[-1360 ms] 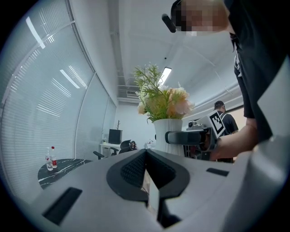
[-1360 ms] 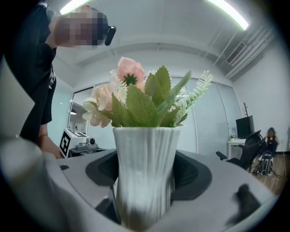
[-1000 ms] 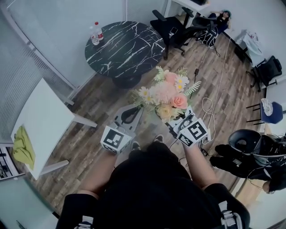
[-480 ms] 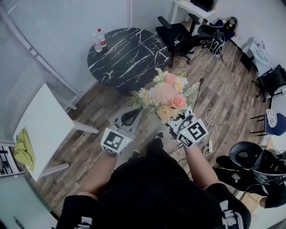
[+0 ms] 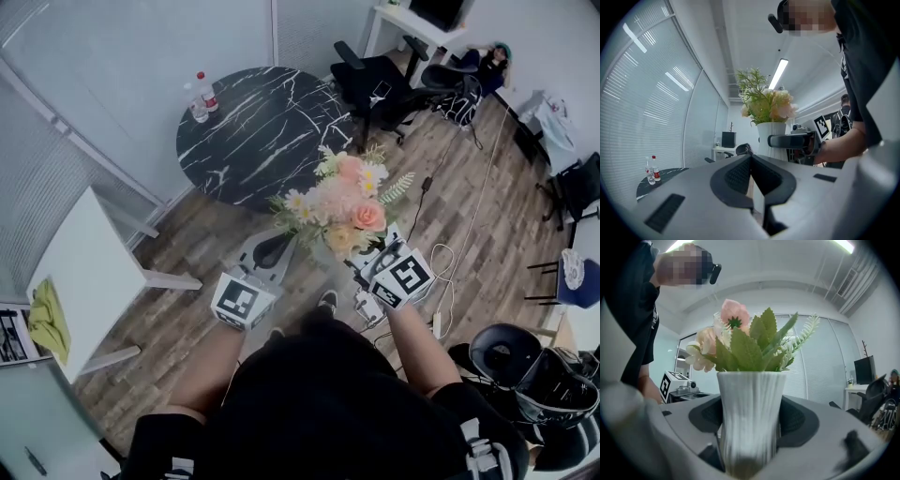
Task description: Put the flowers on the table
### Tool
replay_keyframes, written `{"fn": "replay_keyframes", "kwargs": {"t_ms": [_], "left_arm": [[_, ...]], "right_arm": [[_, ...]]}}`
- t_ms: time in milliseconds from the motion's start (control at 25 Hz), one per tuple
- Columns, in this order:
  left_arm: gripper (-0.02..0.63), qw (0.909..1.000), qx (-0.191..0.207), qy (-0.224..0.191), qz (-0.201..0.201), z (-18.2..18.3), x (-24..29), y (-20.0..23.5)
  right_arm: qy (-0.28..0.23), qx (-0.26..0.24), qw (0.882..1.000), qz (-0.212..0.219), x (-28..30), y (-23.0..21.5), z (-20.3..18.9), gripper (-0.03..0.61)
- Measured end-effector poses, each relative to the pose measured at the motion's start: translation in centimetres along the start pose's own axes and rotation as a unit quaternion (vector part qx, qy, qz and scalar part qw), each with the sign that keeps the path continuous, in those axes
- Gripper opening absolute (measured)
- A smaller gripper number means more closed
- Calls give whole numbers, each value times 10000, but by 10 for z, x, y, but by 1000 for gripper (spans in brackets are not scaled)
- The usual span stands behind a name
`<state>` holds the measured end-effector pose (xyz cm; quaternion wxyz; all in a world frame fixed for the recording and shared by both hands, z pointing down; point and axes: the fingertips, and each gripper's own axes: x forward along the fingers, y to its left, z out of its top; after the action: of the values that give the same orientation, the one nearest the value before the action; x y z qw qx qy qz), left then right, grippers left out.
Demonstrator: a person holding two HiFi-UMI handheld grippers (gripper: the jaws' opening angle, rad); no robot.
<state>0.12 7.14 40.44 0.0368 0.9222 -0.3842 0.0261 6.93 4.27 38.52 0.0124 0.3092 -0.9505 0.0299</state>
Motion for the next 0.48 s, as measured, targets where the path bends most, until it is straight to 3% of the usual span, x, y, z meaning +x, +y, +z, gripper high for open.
{"fn": "replay_keyframes", "kwargs": {"t_ms": [480], "left_arm": [[12, 9995, -53, 86, 290, -1, 63, 14]], "right_arm": [[49, 49, 9996, 285, 8, -66, -6, 337]]}}
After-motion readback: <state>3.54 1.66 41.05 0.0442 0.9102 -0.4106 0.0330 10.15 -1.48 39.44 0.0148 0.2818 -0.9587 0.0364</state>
